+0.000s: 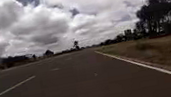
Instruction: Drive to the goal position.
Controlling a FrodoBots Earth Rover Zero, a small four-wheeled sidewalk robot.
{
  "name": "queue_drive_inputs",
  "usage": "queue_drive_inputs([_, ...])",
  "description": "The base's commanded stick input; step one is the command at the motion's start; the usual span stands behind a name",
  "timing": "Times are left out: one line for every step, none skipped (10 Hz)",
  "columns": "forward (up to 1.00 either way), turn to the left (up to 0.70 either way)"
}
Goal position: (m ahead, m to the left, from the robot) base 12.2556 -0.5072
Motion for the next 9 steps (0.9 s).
queue_drive_inputs([0.80, 0.00])
queue_drive_inputs([0.80, -0.09])
queue_drive_inputs([0.80, -0.20])
queue_drive_inputs([0.80, -0.28])
queue_drive_inputs([0.80, -0.31])
queue_drive_inputs([0.80, -0.31])
queue_drive_inputs([0.80, -0.31])
queue_drive_inputs([0.80, -0.31])
queue_drive_inputs([0.80, -0.27])
